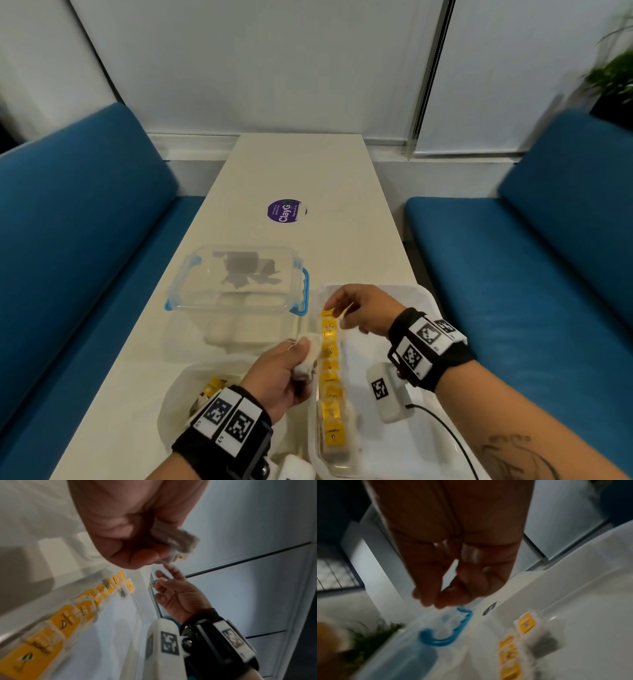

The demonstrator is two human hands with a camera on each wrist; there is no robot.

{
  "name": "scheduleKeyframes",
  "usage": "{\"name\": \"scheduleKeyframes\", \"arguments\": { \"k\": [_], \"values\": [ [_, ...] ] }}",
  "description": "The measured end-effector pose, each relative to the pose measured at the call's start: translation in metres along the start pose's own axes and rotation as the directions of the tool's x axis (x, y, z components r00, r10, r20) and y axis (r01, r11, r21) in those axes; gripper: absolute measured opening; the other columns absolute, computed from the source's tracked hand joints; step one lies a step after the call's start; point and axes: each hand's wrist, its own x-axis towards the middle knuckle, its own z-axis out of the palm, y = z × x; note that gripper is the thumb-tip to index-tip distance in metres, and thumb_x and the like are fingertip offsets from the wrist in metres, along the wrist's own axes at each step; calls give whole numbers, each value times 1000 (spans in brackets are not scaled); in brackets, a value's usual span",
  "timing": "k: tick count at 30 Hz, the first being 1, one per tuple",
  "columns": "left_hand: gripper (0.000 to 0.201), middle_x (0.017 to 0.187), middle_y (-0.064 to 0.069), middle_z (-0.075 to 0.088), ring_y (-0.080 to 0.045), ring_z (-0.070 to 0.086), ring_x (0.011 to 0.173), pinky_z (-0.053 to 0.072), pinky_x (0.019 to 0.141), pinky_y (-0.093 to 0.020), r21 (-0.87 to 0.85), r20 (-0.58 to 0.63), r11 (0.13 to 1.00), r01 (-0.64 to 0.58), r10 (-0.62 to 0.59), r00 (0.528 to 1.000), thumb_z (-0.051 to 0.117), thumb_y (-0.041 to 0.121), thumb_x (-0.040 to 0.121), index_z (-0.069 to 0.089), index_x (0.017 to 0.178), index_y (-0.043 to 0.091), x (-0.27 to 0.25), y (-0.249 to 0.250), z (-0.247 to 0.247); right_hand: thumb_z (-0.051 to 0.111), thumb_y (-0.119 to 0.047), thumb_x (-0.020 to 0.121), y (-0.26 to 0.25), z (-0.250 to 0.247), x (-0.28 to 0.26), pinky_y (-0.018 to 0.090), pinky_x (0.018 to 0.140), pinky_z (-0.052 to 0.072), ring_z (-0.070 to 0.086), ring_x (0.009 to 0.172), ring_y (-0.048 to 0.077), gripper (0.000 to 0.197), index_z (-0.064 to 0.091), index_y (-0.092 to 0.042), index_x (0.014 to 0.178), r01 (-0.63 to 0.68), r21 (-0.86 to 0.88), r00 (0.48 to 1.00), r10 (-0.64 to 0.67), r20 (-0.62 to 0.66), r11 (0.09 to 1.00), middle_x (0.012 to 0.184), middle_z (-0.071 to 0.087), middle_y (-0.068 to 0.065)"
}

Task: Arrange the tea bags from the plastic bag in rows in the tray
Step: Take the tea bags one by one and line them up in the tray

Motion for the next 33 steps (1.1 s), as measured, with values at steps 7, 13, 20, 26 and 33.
{"name": "scheduleKeyframes", "arguments": {
  "k": [7, 13, 20, 26, 33],
  "values": [
    [23, 53, -1, 47, -8, 40, 37, 35, 37, -16, -10, 54, 999, 30, -30, 998, 39, 30, 98, 52, 92, 12, -9, 3, 12, 57, 19, 76, -1, 23, -37, 19, 45, 42, 55, 59, 8, 47, 67, -26, 88, 110, 214, 979, -142, 144, 971, 78, 61, -6],
    [40, 51, 3, 44, -9, 37, 42, 32, 39, -15, 69, 200, 983, 170, -181, 963, 46, 59, 80, 56, 73, 21, -20, -1, 9, 73, 0, 75, 7, 35, -47, 18, 45, 34, 45, 53, 9, 29, 67, -27, 66, 133, 186, 987, -146, 59, 974, 62, 60, -6],
    [46, 83, -9, 63, -20, 58, 68, 49, 57, -30, 138, 210, 989, 55, -83, 974, 49, 54, 80, 67, 90, 13, -22, -3, 4, 64, -12, 87, 9, 36, -54, 18, 40, 35, 54, 52, 6, 16, 55, -16, 74, 9, 148, 1000, -5, -27, 989, 64, 61, -2],
    [21, 80, -12, 67, -23, 64, 70, 48, 58, -27, 167, 76, 983, -78, 66, 995, 40, 14, 98, 60, 93, 7, -14, -7, 6, 71, -7, 80, 13, 34, -50, 20, 43, 38, 54, 54, 10, 20, 55, -18, 84, -89, 188, 989, 110, -103, 978, 62, 58, 0],
    [12, 80, -8, 61, -21, 58, 77, 45, 67, -30, 129, -47, 981, -144, 151, 987, 51, 13, 93, 61, 89, 9, -5, -6, 4, 70, -7, 80, 25, 25, -42, 19, 49, 37, 51, 58, 9, 19, 56, -18, 73, -201, 70, 926, 213, -313, 977, 69, 58, 0]
  ]
}}
